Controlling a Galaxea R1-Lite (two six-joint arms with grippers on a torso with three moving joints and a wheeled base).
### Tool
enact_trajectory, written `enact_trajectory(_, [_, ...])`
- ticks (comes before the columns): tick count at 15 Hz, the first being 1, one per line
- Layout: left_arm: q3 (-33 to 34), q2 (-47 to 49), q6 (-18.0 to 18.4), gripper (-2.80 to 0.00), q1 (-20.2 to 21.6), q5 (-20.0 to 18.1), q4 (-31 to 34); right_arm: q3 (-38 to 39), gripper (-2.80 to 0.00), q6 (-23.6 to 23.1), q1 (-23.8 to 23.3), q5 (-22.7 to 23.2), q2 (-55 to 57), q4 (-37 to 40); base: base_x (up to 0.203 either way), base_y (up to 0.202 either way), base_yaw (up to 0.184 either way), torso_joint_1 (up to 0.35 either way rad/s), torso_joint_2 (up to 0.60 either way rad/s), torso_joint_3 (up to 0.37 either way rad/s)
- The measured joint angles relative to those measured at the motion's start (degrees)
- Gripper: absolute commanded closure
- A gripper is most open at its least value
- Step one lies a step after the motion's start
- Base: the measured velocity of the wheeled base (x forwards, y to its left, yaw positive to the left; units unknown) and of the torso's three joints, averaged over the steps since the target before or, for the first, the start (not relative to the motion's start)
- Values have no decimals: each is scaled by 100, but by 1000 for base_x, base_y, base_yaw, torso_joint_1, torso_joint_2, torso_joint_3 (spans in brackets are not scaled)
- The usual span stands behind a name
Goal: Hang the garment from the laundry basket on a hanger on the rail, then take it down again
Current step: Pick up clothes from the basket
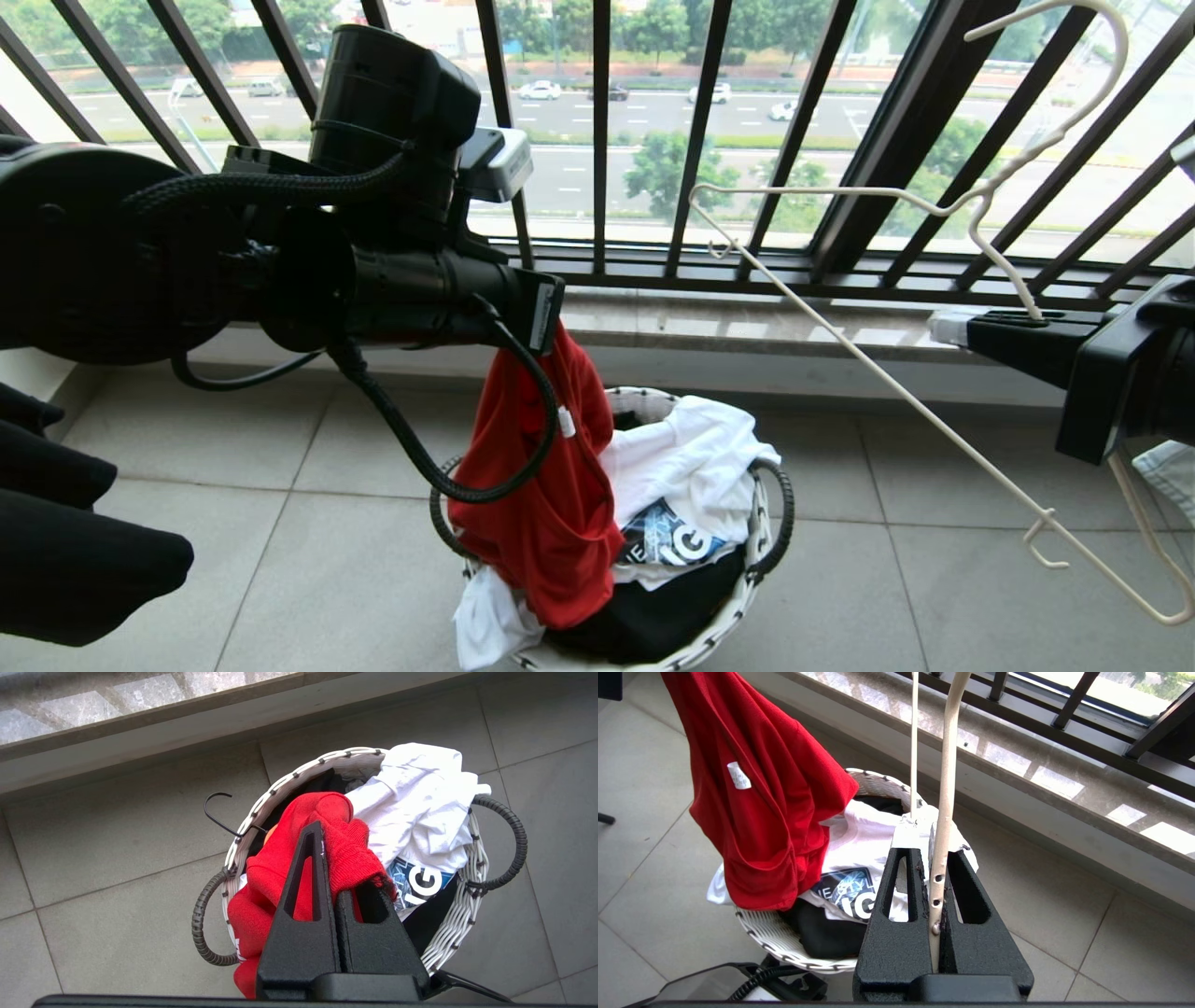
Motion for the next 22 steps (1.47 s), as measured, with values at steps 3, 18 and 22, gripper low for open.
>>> enact_trajectory(3, [73, -119, 1, 0, 8, -5, -1, 0, 0, 0, -2, -13, -2, -2, 0, 0, 0, 0, 0, 0])
enact_trajectory(18, [182, -261, 64, 0, 9, -5, -2, -1, 0, -7, -90, -20, -17, -2, 0, 0, 0, 0, 0, 0])
enact_trajectory(22, [176, -250, 66, 0, 9, -5, 1, 0, 0, -8, -95, -20, -17, -2, 0, 0, 0, 3, 2, 97])
